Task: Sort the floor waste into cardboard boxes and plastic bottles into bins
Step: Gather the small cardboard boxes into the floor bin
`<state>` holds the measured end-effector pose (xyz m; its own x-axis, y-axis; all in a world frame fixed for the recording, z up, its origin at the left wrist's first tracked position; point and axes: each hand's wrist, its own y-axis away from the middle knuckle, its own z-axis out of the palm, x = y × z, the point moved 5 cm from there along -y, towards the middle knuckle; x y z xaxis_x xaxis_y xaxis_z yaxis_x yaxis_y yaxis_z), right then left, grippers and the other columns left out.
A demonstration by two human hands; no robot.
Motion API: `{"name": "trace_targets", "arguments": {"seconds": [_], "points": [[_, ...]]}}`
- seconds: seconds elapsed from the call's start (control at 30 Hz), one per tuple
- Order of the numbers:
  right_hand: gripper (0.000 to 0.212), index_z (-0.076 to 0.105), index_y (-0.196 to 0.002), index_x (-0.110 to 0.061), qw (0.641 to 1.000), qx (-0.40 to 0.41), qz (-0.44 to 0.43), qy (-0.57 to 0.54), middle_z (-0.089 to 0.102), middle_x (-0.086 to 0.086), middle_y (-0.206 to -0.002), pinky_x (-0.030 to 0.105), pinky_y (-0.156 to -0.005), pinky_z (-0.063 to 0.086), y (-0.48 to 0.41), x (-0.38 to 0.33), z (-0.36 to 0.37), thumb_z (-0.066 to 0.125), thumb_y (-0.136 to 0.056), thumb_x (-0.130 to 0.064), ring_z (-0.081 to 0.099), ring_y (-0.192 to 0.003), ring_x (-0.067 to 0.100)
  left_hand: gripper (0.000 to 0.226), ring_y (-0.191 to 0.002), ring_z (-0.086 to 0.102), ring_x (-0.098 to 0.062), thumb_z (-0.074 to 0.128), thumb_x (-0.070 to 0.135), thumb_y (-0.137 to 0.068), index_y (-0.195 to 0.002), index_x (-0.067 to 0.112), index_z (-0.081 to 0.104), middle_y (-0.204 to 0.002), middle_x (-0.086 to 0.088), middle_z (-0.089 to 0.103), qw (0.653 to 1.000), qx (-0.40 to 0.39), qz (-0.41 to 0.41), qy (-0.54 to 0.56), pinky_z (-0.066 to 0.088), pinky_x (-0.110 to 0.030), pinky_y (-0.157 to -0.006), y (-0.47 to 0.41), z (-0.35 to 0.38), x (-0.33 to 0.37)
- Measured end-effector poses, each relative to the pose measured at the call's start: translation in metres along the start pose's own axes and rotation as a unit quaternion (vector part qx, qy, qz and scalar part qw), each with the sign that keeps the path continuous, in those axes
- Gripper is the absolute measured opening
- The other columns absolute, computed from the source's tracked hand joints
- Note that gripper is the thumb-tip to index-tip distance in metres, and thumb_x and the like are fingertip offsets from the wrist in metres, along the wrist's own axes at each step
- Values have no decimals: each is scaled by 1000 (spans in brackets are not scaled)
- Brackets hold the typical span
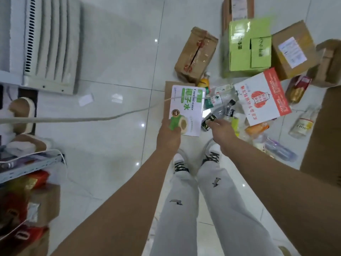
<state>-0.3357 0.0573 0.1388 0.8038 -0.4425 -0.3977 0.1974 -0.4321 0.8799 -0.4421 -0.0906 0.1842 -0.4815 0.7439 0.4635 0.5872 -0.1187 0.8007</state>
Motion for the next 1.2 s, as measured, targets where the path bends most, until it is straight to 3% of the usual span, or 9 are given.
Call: {"name": "trace_targets", "arguments": {"seconds": [0.13,0.3,0.47,0.53,0.6,0.73,0.97,1.1,1.2], "points": [[33,50,-119,-15,999,-41,24,21,48,-3,-88,24,-59,34,-72,39,38,60,-95,-35,42,-69,10,60,-101,39,-9,54,18,-95,-148,13,28,-140,-6,44,999,1,-50,-3,33,-22,-81,-65,22,-50],[59,43,-140,-6,998,-65,24,15,54,6,-131,28,-85,36,-127,74,65,61,-94,-38,49,-104,19,63,-103,36,-8,55,22,-95,-149,12,23,-147,-8,39,997,4,-70,20,31,-19,-84,-118,41,-83],[90,39,-146,-15,996,-66,6,-51,56,5,-138,39,-96,51,-156,80,73,69,-75,-62,60,-114,22,62,-105,42,-9,54,27,-96,-149,16,24,-140,-3,44,998,-11,-55,35,33,-20,-83,-155,50,-92],[73,47,-140,-18,993,-79,-12,-82,61,3,-131,35,-88,55,-157,80,75,68,-82,-56,65,-106,18,53,-103,47,-12,52,28,-97,-145,16,34,-133,-3,51,998,-31,-46,22,38,-19,-76,-157,54,-93],[58,49,-138,-20,993,-72,-25,-88,63,0,-124,31,-84,54,-150,79,72,65,-89,-48,64,-103,15,47,-100,49,-12,51,29,-98,-142,15,38,-122,0,53,998,-38,-42,20,37,-14,-68,-147,59,-92],[34,52,-127,-22,995,-38,-43,-88,61,-8,-109,23,-82,45,-108,80,46,58,-97,-36,59,-100,11,45,-96,52,-9,52,29,-98,-138,17,37,-118,4,52,997,-39,-38,47,39,-19,-78,-99,61,-78],[56,55,-133,-25,988,18,-32,-148,67,-8,-122,39,-99,49,-8,91,-32,61,-86,-56,62,-114,15,35,-85,54,1,54,22,-97,-127,14,38,-99,12,54,993,-122,9,6,43,-11,-67,-8,80,-36],[70,49,-138,-30,983,76,-48,-159,60,-10,-133,45,-107,44,35,94,-91,64,-79,-64,58,-122,16,36,-101,58,-13,54,27,-97,-127,17,38,-116,2,57,984,-169,39,-36,49,-33,-93,40,108,-8],[54,53,-133,-30,976,110,-75,-172,64,-11,-127,39,-101,49,48,89,-135,68,-85,-49,62,-116,13,40,-103,56,-8,52,27,-98,-133,15,36,-119,3,54,976,-202,67,-36,46,-27,-92,62,140,15]]}}
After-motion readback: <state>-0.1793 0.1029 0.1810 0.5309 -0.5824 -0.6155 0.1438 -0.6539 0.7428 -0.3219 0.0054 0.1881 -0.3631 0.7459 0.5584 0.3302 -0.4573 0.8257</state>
